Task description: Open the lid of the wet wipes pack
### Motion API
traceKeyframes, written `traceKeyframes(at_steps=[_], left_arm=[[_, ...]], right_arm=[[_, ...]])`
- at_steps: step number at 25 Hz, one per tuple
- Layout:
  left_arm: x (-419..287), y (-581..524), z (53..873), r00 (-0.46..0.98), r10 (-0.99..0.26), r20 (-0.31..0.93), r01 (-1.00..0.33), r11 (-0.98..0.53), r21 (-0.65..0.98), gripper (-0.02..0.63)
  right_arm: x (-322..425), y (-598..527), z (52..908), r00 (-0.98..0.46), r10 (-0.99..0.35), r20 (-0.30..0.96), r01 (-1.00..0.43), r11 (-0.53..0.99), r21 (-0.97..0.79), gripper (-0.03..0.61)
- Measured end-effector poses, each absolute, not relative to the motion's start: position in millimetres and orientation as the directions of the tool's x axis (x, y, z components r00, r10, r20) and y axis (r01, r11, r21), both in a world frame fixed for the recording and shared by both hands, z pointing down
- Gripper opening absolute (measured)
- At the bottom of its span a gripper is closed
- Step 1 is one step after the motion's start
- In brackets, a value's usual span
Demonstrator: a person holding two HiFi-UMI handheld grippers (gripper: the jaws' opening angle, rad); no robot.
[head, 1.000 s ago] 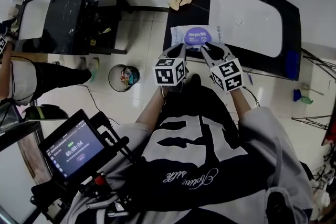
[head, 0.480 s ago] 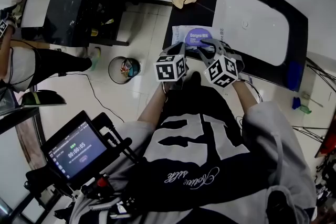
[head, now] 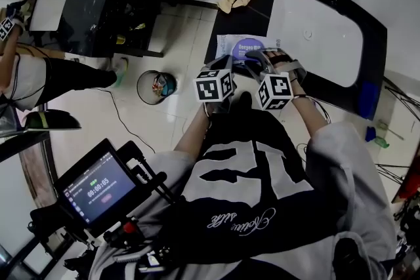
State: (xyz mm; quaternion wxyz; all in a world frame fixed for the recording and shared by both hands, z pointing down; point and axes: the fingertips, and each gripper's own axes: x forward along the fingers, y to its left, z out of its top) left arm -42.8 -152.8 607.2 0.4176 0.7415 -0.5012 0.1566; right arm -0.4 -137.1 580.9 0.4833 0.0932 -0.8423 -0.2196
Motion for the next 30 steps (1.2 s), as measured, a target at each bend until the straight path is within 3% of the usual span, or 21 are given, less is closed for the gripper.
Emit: traceKeyframes(at_steps=[4, 14, 20, 30], left_arm=[[-43.4, -153.9, 608.1, 0.445, -0.615, 0.651, -0.875, -0.146, 0.461, -0.002], [-42.6, -154.8, 609.5, 0.442, -0.620, 0.649, -0.880, -0.159, 0.448, -0.002], [-41.8, -156.3, 610.1, 0.437, -0.631, 0.641, -0.883, -0.163, 0.441, -0.002], [-42.2, -155.5, 611.9, 0.445, -0.631, 0.635, -0.878, -0.167, 0.449, -0.002]], right_arm=[[1.4, -138.0, 581.9, -0.529, -0.330, 0.782, 0.027, 0.914, 0.404, 0.087], [-1.0, -137.4, 592.2, -0.505, -0.353, 0.788, 0.146, 0.865, 0.481, 0.087], [-0.2, -142.7, 591.4, -0.524, -0.346, 0.778, 0.060, 0.897, 0.439, 0.087], [-1.0, -142.6, 589.4, -0.544, -0.349, 0.763, 0.043, 0.896, 0.441, 0.086]])
